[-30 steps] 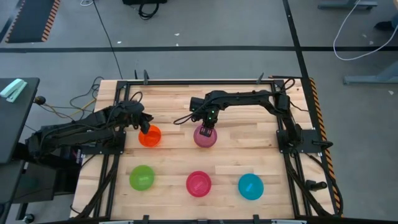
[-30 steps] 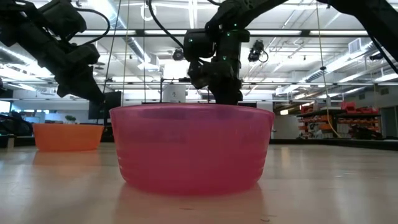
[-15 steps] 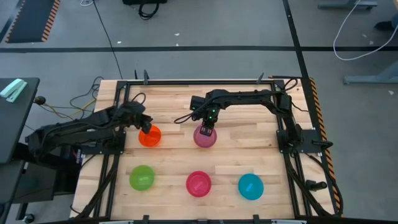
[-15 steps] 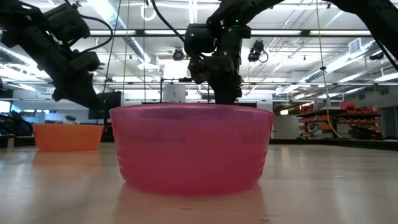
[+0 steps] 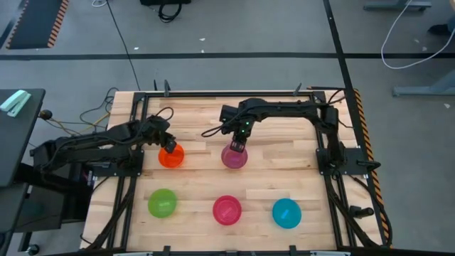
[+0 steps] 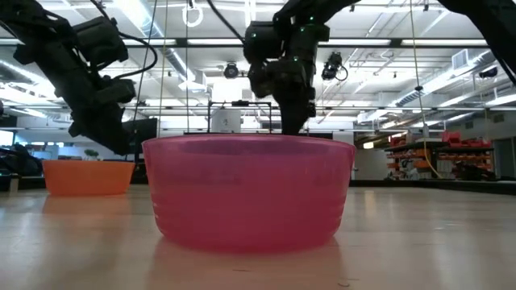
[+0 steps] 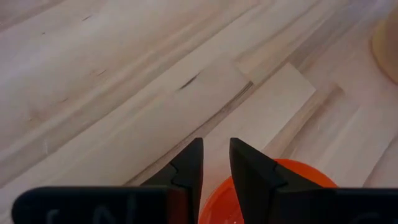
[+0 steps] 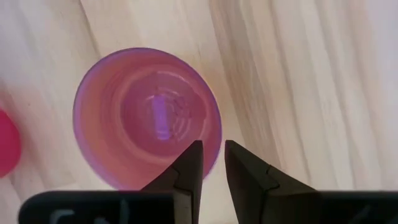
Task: Nest bowls inside each other
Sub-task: Stack the orange bowl onto the violet bowl
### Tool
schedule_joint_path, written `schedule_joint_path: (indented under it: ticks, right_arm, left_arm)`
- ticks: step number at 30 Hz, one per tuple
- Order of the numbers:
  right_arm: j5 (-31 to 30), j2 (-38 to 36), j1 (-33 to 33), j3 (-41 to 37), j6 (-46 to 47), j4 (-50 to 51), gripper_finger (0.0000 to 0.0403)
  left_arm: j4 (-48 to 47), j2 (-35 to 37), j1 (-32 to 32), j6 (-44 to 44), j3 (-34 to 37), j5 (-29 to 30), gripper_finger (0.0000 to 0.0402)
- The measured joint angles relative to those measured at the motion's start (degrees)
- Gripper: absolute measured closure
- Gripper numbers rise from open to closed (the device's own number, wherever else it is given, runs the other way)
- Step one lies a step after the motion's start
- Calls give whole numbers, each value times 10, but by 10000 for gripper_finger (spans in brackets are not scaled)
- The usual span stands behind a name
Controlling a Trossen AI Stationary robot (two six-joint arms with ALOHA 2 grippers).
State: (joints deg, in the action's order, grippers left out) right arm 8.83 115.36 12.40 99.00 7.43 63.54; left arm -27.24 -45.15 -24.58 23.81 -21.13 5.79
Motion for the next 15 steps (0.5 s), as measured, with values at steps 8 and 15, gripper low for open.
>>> schedule_joint_path:
  ticks: [8,15]
  right_arm:
    - [-7,-44,3,0,-1,2,327]
    - [-17,-54,2,0,5,2,328]
  left_arm:
    - [-18,-33,0,1,-8,-19,314]
    - [-25,-48,0,13,-8,-50,316]
